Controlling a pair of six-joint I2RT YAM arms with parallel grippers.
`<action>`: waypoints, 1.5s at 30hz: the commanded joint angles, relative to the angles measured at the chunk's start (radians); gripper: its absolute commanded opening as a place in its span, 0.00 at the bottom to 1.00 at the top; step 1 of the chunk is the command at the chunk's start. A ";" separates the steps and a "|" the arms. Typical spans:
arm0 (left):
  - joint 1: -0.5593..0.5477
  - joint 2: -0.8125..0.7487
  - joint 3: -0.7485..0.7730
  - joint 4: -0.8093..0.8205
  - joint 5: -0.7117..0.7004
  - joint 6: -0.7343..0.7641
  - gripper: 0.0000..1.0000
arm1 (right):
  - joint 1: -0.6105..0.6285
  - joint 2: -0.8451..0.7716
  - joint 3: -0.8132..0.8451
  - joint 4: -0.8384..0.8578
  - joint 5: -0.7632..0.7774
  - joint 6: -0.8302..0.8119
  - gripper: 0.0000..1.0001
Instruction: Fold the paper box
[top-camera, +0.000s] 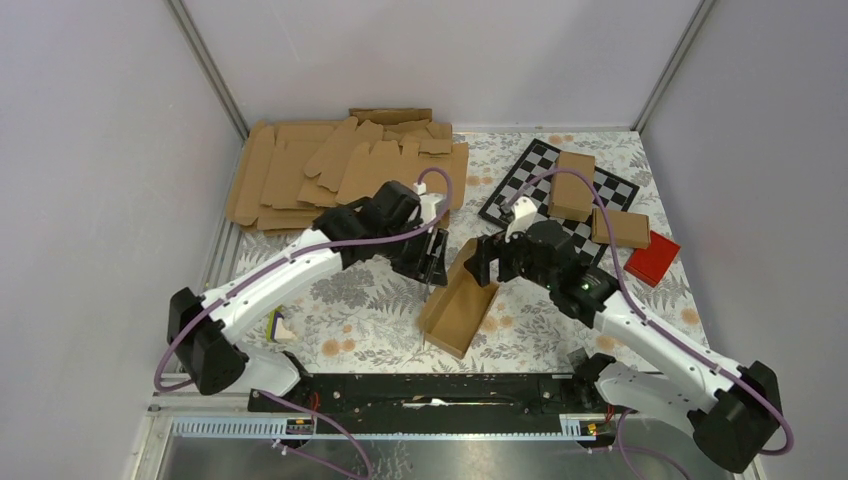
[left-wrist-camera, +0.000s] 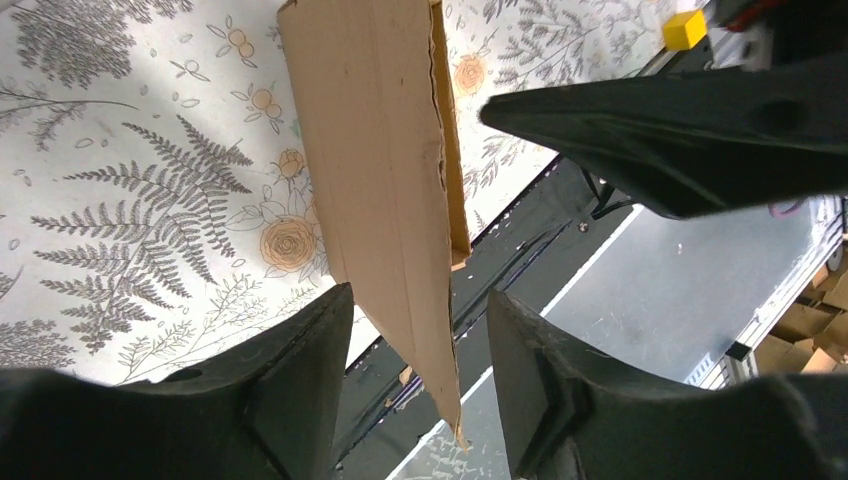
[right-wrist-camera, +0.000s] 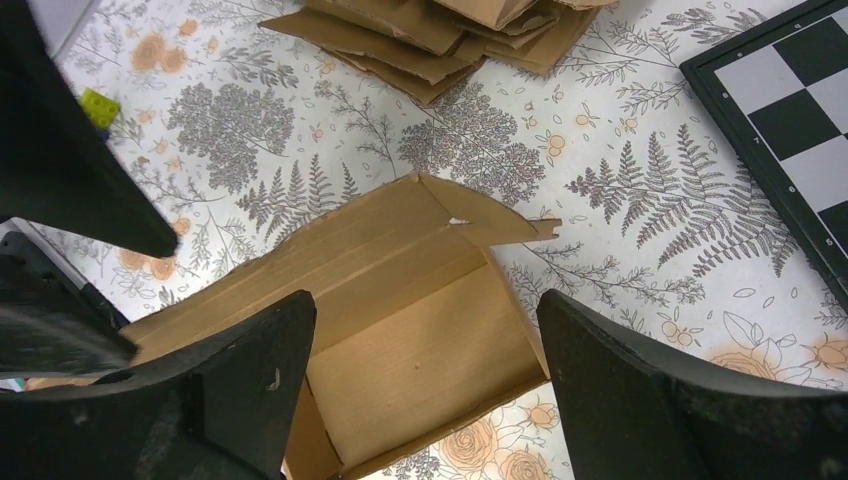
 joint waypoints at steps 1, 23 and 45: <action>-0.038 0.048 0.036 0.017 -0.044 -0.010 0.54 | -0.006 -0.087 -0.026 -0.034 0.049 0.019 0.89; -0.112 0.304 0.356 -0.151 -0.226 0.610 0.00 | -0.005 -0.276 -0.139 -0.065 0.066 0.089 0.90; -0.091 0.432 0.514 -0.203 -0.238 0.854 0.33 | -0.006 -0.467 -0.297 -0.028 0.093 0.117 0.87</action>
